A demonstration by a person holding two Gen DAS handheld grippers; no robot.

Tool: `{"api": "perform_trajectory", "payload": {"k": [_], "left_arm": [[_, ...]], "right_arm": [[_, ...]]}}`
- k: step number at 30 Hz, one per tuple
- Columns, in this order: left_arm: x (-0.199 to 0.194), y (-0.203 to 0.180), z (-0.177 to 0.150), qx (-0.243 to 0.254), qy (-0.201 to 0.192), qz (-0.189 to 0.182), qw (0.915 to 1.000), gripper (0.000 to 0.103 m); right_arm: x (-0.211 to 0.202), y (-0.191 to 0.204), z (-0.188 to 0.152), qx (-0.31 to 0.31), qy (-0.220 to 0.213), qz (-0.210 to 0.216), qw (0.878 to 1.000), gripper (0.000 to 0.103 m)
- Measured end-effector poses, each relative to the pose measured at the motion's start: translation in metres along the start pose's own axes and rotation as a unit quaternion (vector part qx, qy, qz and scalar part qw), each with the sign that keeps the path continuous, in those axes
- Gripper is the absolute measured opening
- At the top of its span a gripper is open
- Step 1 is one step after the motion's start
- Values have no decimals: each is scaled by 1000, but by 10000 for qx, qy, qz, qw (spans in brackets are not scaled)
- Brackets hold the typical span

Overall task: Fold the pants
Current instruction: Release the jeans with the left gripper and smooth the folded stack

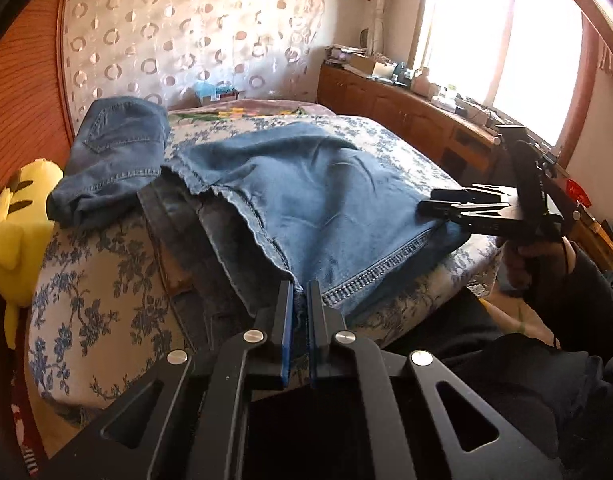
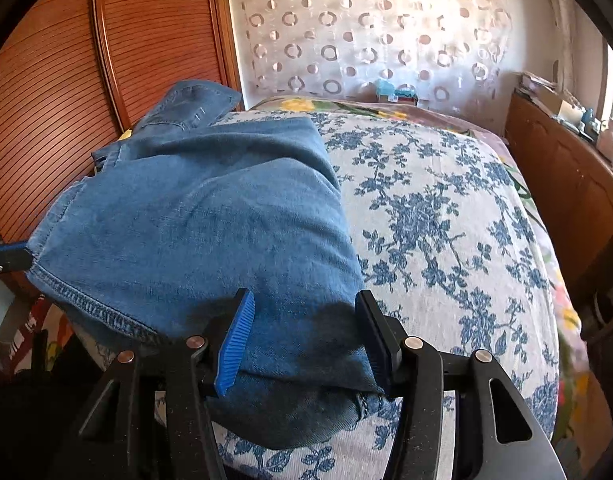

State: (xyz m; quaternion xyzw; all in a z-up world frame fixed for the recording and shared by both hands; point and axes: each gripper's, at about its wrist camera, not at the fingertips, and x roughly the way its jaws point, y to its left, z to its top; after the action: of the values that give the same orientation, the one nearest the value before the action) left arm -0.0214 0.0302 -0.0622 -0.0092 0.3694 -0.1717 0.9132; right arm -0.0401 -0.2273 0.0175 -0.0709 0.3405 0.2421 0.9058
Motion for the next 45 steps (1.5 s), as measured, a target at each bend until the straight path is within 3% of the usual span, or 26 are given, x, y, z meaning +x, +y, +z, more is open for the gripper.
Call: {"api": "perform_trajectory", "payload": {"k": [10, 13, 16, 18, 19, 23, 28, 35, 45], "left_arm": [[0, -1, 3, 19, -16, 205, 9998, 9], [-3, 5, 5, -37, -62, 385, 9992, 16], [-5, 12, 8, -102, -94, 473, 9988, 30], [-6, 14, 10, -117, -124, 508, 9986, 47], [-6, 16, 11, -123, -135, 504, 9986, 48], [-2, 20, 14, -109, -138, 611, 9980, 71], [8, 26, 19, -80, -89, 662, 9977, 71], [25, 42, 38, -124, -93, 847, 9963, 71], [56, 74, 66, -321, -1, 975, 9947, 72]], "right_arm": [[-2, 4, -4, 7, -11, -96, 10000, 54], [-1, 3, -6, 43, -1, -98, 9999, 54], [-2, 3, -6, 60, -7, -105, 9999, 54], [-2, 4, -5, 45, -9, -130, 9999, 54], [-3, 5, -5, 34, -14, -145, 9999, 54], [-5, 4, -4, 33, -48, -161, 9999, 54], [-8, 2, 6, -70, -109, -172, 9998, 54], [1, -11, 48, -305, -279, -201, 9989, 54], [69, -31, 114, -558, -95, 65, 9984, 54]]}}
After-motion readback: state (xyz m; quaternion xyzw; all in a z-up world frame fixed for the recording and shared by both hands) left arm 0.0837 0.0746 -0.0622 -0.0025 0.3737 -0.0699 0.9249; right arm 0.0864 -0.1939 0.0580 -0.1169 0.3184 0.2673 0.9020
